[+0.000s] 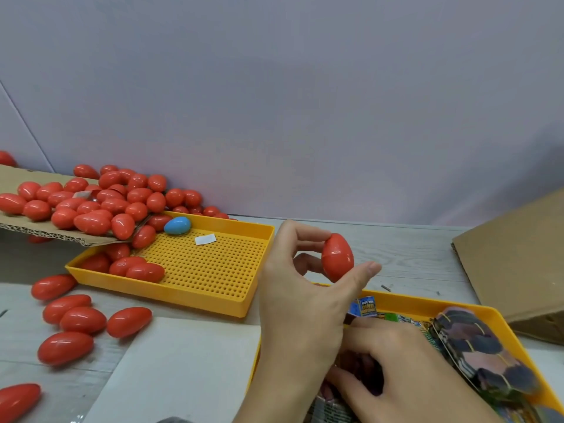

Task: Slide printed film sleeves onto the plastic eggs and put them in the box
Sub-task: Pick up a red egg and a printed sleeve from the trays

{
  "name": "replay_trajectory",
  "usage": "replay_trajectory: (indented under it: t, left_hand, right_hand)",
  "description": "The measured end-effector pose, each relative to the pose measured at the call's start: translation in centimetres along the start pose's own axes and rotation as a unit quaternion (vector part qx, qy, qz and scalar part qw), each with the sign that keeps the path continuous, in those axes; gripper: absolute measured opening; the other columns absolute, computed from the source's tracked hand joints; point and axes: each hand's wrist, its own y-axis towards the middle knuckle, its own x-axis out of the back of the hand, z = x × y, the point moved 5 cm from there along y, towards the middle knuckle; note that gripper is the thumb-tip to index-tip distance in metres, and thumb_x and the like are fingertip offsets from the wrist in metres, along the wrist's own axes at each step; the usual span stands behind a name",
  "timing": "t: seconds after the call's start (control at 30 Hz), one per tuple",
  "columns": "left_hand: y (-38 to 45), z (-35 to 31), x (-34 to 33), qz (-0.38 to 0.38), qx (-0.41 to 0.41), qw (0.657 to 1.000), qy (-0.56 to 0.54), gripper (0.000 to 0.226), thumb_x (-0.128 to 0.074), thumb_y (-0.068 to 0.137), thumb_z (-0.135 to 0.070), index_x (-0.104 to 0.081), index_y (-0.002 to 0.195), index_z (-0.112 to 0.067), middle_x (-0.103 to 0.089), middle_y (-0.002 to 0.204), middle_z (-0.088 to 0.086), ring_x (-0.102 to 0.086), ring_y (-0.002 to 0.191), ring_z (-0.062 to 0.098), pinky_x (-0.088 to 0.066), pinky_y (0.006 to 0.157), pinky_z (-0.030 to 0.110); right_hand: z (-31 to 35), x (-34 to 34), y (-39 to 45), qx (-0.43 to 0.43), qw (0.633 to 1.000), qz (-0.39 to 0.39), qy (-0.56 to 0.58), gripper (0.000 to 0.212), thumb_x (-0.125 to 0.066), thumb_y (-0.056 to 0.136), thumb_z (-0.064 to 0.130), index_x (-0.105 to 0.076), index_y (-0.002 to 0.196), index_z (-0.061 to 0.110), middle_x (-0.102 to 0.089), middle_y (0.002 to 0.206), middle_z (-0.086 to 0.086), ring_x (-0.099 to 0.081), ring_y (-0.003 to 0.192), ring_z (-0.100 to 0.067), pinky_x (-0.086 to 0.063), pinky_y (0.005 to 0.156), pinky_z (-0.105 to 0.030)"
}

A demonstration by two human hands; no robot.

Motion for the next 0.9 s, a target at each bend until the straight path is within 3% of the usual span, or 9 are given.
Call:
replay_trajectory:
  t: [0.17, 0.37, 0.43, 0.5, 0.6, 0.77, 0.9]
  left_hand:
    - [0.2, 0.8, 0.0, -0.001, 0.066, 0.993, -0.100, 0.033, -0.088, 0.071, -0.010, -0.064, 0.092, -0.018, -0.073, 0.088, 0.004, -0.074, 0.071, 0.024, -0.057, 0.050, 0.027]
    - [0.1, 0.8, -0.3, -0.001, 0.083, 0.988, -0.128, 0.022, -0.079, 0.081, -0.007, -0.065, 0.098, -0.012, -0.073, 0.092, 0.006, -0.076, 0.076, 0.023, -0.061, 0.062, 0.027]
    - [0.1, 1.1, -0.5, -0.002, 0.141, 0.969, -0.205, 0.013, -0.071, 0.088, -0.009, -0.067, 0.100, -0.005, -0.071, 0.095, 0.011, -0.076, 0.080, 0.025, -0.060, 0.063, 0.027]
    - [-0.1, 1.7, -0.8, 0.002, 0.231, 0.925, -0.303, 0.017, -0.062, 0.094, -0.012, -0.067, 0.101, 0.003, -0.070, 0.094, 0.018, -0.075, 0.083, 0.027, -0.059, 0.062, 0.029]
    - [-0.4, 1.8, -1.1, 0.036, 0.300, 0.869, -0.392, 0.030, -0.060, 0.083, -0.017, -0.069, 0.097, 0.008, -0.070, 0.086, 0.022, -0.073, 0.077, 0.031, -0.059, 0.059, 0.031]
    - [-0.4, 1.6, -1.3, 0.073, 0.320, 0.841, -0.430, 0.034, -0.057, 0.079, -0.017, -0.073, 0.096, 0.007, -0.069, 0.081, 0.023, -0.071, 0.070, 0.031, -0.060, 0.060, 0.031]
    - [-0.4, 1.5, -1.4, 0.091, 0.325, 0.834, -0.437, 0.032, -0.057, 0.078, -0.017, -0.075, 0.093, 0.005, -0.069, 0.081, 0.021, -0.070, 0.068, 0.029, -0.059, 0.058, 0.030]
  right_hand:
    - [0.2, 0.4, -0.2, 0.009, 1.000, -0.015, -0.009, 0.023, -0.064, 0.082, 0.045, -0.051, 0.097, 0.057, -0.058, 0.085, 0.024, -0.054, 0.086, 0.005, -0.041, 0.071, -0.012]
    - [0.4, 0.6, -0.1, 0.011, 1.000, -0.013, 0.002, 0.024, -0.063, 0.081, 0.044, -0.050, 0.095, 0.058, -0.055, 0.091, 0.029, -0.054, 0.086, 0.006, -0.041, 0.070, -0.012]
    - [0.5, 0.6, -0.1, 0.008, 1.000, -0.014, 0.014, 0.021, -0.060, 0.076, 0.052, -0.054, 0.095, 0.057, -0.058, 0.094, 0.026, -0.057, 0.088, 0.006, -0.044, 0.072, -0.013]
    - [0.5, 0.6, -0.1, 0.005, 1.000, -0.013, 0.019, 0.027, -0.050, 0.066, 0.065, -0.058, 0.090, 0.056, -0.062, 0.091, 0.021, -0.059, 0.088, 0.006, -0.046, 0.072, -0.014]
    - [0.7, 0.6, -0.1, -0.004, 1.000, -0.005, 0.022, 0.018, -0.048, 0.057, 0.071, -0.054, 0.071, 0.063, -0.058, 0.088, 0.034, -0.057, 0.084, 0.010, -0.042, 0.065, -0.011]
    - [0.9, 0.6, 0.1, -0.009, 1.000, 0.016, 0.017, 0.017, -0.062, 0.058, 0.067, -0.049, 0.069, 0.068, -0.052, 0.087, 0.044, -0.054, 0.086, 0.012, -0.040, 0.063, -0.012]
    - [0.7, 0.6, 0.1, -0.001, 1.000, 0.005, 0.011, 0.020, -0.070, 0.071, 0.056, -0.054, 0.076, 0.067, -0.055, 0.093, 0.036, -0.055, 0.089, 0.006, -0.045, 0.072, -0.014]
